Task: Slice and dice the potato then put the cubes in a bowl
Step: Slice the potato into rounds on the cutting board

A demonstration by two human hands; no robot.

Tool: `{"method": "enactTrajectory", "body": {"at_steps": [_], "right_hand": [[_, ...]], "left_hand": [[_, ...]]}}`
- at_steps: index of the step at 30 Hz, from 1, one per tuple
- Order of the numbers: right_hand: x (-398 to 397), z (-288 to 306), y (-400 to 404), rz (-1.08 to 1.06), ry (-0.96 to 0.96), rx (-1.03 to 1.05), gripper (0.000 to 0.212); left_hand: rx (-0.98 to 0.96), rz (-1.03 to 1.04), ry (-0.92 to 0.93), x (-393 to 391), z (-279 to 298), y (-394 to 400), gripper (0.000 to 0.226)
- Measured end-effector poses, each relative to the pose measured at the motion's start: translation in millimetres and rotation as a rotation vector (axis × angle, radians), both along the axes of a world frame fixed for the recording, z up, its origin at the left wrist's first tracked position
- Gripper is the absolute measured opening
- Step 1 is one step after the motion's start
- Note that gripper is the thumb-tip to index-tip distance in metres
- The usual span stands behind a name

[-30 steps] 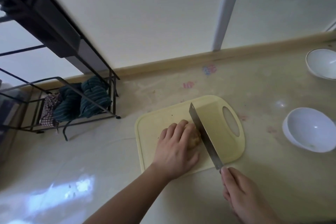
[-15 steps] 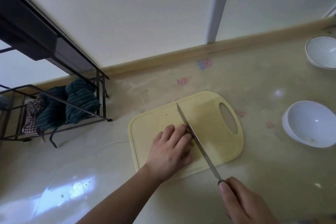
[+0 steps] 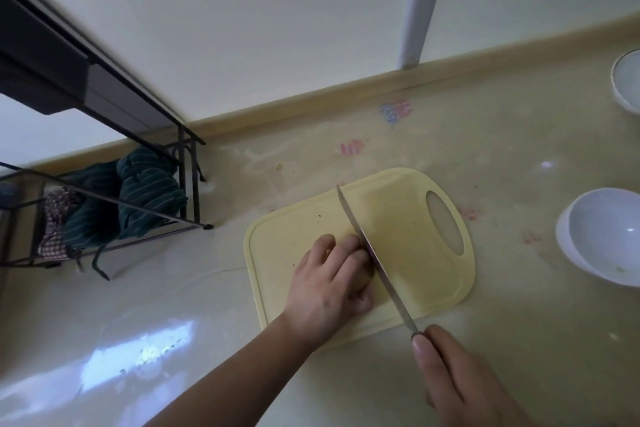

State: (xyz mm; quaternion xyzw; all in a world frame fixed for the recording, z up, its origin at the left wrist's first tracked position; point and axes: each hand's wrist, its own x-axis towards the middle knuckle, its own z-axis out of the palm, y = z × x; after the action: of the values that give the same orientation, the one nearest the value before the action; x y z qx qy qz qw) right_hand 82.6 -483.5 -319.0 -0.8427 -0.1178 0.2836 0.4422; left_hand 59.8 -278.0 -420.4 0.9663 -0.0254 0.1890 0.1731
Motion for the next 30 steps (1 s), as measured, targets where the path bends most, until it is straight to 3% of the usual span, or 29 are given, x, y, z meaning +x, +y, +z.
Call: {"method": "enactTrajectory", "body": {"at_steps": [2,4,9,16,20,24,30], "right_hand": [[11.0,-5.7,7.1,0.080,0.118,-0.016,0.028],[19.9,-14.6,15.0,0.125,0.118,-0.029,0.034],[24.9,-27.4,23.1,0.125,0.035,0.050,0.039],[25.5,-19.5,-0.6,0.048,0.228,0.097,0.056],[19.2,0.8,-3.5,0.088,0.157,0.091,0.049],[15.5,12.3,-5.4,0.108,0.140,0.045,0.028],[8.8,21.7,-9.2,0.111,0.082,-0.006,0.021]], "left_hand": [[-0.012,0.007,0.008,-0.4,0.7,-0.9,0.045],[-0.014,0.009,0.015,-1.2,0.6,-1.9,0.047],[-0.072,0.043,0.039,-2.4,2.8,-0.1,0.044],[-0.060,0.037,0.047,-9.9,10.0,-0.5,0.043],[-0.041,0.034,0.019,-7.1,6.9,-1.3,0.041],[-0.038,0.035,0.000,-6.9,3.9,-2.2,0.041],[-0.036,0.021,0.002,-8.2,-0.4,-1.4,0.046]]}}
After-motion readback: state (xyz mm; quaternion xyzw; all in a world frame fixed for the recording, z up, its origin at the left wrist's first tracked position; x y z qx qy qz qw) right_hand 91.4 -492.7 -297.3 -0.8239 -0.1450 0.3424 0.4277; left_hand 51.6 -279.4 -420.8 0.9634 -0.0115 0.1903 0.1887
